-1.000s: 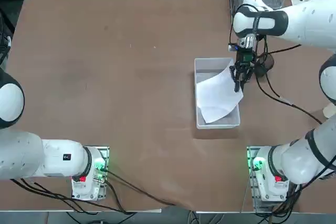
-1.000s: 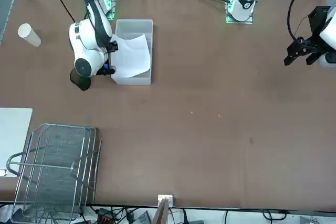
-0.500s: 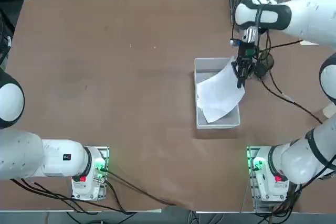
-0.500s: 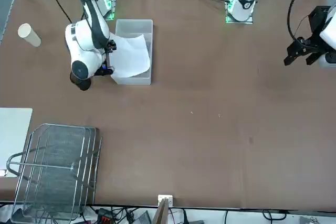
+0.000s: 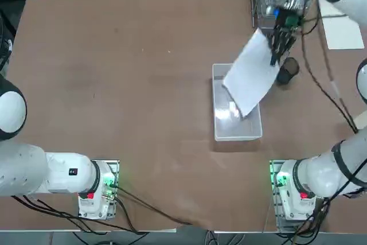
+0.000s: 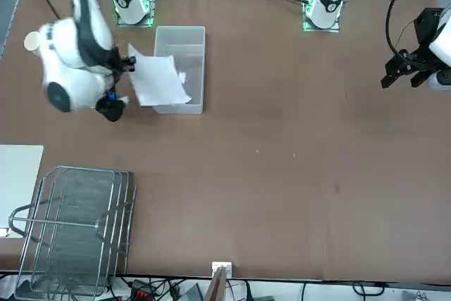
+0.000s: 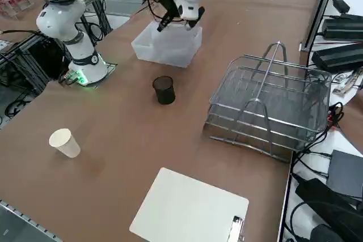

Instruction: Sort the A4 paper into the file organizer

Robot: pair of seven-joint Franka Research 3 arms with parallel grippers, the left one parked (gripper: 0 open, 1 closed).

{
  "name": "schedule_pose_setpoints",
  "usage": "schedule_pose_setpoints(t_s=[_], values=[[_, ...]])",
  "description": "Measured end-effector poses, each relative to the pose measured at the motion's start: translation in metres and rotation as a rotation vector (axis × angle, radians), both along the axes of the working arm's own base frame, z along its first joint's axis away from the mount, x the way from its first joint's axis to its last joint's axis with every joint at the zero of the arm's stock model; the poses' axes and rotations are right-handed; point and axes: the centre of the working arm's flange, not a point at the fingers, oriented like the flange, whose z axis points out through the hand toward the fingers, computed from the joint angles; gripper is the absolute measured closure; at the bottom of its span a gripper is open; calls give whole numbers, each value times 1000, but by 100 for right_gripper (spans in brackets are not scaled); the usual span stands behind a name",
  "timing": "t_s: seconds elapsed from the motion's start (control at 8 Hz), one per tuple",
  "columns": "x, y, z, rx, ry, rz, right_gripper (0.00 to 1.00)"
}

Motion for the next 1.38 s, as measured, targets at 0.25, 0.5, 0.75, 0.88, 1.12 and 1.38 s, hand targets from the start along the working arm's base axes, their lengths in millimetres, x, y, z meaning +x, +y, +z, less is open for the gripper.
schedule_pose_setpoints(t_s=[0.25,0.5,0.75,0.88,1.12,1.38], values=[[32,-47,75,15,-154,-84,99],[55,-92,136,20,-335,-173,99],[75,-119,169,58,-517,-266,99],[83,-138,174,87,-578,-328,99],[97,-187,178,165,-690,-477,99],[106,-229,164,249,-711,-607,99]])
